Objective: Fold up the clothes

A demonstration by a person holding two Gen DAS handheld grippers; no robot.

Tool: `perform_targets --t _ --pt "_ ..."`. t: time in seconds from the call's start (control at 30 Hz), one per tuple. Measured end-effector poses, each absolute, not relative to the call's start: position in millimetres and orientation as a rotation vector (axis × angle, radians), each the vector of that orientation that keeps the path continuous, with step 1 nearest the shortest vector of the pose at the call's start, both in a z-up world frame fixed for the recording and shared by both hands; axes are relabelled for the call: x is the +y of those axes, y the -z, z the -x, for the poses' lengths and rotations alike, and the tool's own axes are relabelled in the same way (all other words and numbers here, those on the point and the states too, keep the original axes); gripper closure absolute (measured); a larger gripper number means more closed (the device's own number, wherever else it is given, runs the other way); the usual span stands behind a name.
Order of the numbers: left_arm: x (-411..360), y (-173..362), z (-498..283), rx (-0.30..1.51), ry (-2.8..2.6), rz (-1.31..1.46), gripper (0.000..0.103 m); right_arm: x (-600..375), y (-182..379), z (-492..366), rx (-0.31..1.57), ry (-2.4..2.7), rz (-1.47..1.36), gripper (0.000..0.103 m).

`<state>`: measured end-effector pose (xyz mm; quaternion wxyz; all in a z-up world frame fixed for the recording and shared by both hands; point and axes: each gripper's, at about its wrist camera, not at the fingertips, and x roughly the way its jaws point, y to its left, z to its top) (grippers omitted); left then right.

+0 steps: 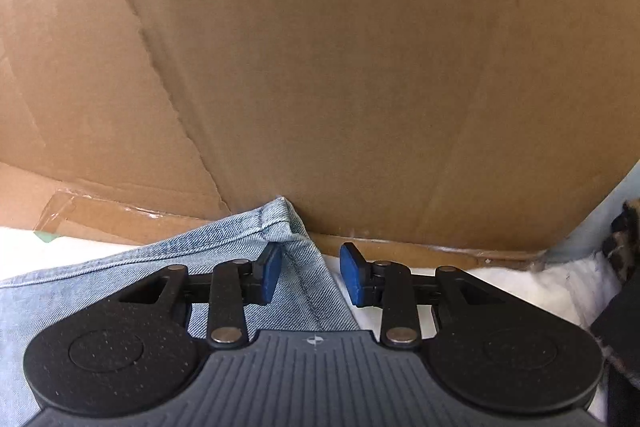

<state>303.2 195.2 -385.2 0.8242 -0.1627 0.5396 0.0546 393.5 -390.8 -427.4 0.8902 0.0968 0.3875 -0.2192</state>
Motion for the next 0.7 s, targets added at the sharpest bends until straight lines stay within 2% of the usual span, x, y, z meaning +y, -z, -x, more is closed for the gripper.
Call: perform_targets --t 0.3,0.4,0.47,0.6,0.7 --pt "194 355 -304 1.111 -0.153 0.329 0.056 -378 373 -357 0.783 0.348 -0.217 0.064" --pt "202 332 -305 1.101 -0.172 0.352 0.055 -374 354 -341 0.801 0.319 -0.237 0.064" --pt "210 314 -306 1.092 -0.204 0.359 0.050 -373 339 -330 0.805 0.307 -0.259 0.063" --pt "226 271 -316 1.087 -0.230 0.308 0.049 -373 299 -308 0.802 0.275 -0.295 0.063" --pt "236 239 -317 1.077 -0.247 0.295 0.043 -371 263 -282 0.801 0.248 -0.317 0.063"
